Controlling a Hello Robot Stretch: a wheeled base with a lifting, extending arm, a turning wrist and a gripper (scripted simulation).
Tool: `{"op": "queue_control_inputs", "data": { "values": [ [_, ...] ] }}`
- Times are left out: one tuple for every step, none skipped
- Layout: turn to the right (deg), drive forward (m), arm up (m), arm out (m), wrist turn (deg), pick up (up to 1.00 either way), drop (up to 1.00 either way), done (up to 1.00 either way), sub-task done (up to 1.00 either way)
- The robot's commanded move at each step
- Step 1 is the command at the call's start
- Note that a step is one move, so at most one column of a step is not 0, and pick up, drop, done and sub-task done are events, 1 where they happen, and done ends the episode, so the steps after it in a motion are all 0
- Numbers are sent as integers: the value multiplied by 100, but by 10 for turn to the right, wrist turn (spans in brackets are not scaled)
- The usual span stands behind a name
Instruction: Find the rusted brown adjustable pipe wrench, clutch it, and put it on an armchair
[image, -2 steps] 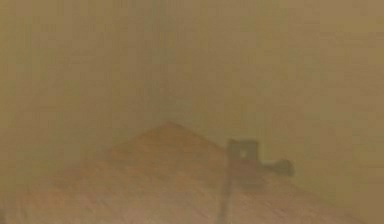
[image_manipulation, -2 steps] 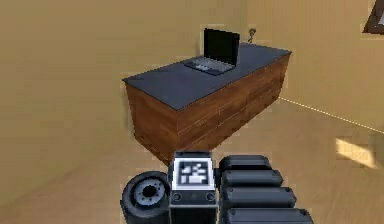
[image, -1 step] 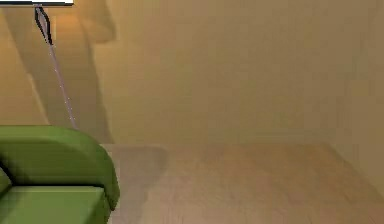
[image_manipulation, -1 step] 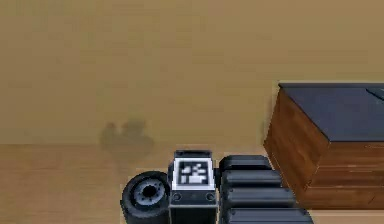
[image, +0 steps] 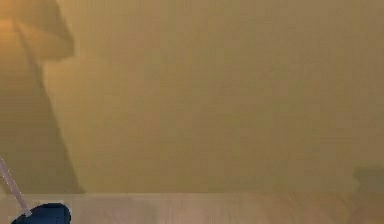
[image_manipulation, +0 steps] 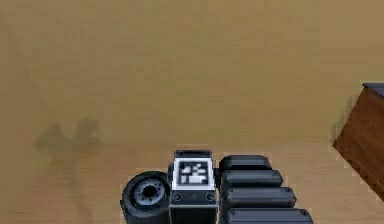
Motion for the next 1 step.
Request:
{"op": "queue_control_inputs", "data": {
  "values": [
    [450, 0, 0, 0, 0, 0, 0, 0, 0]
  ]
}}
